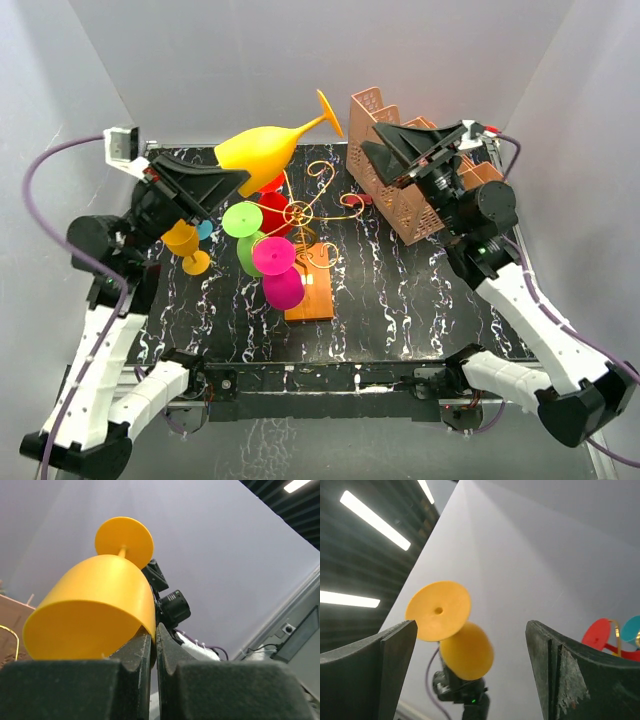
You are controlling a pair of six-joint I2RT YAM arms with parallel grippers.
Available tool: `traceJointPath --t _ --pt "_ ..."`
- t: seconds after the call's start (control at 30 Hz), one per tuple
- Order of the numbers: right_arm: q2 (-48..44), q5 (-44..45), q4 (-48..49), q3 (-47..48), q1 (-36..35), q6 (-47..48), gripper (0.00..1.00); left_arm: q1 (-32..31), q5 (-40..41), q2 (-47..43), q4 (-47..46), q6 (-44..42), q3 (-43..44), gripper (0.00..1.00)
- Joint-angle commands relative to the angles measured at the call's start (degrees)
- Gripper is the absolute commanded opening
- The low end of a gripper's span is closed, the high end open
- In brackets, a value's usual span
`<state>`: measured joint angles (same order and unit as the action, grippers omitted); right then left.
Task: Take the wine glass off the wine glass rack
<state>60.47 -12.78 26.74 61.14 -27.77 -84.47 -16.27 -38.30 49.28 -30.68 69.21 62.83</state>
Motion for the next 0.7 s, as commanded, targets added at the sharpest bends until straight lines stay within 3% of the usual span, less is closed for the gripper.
traceJointPath --t 0.0,0.13,0.27,0.47,0.67 --pt "-5.57 15.12 -13.96 2.76 -0.18 13.27 0.98 -0.12 6.95 -4.58 17.55 -18.54 8.83 0.00" --pt "-8.99 22.82 -17.19 3.11 -0.18 20.16 0.98 -0.11 20.98 -6.66 38.17 -31.73 17.30 0.00" --pt "-10.94 26.74 -18.62 3.58 -0.18 25.11 0.98 -0.13 40.87 -9.12 55.85 -37.80 23.07 0.00" --pt "-12.62 27.71 -18.59 1.14 -0.18 28.00 0.98 -0.17 62.04 -16.75 72.33 -30.00 22.05 0.00" --pt "-11.76 26.19 -18.70 -0.56 -0.18 27.54 0.98 -0.08 68.77 -20.00 90.99 -19.52 22.76 0.00"
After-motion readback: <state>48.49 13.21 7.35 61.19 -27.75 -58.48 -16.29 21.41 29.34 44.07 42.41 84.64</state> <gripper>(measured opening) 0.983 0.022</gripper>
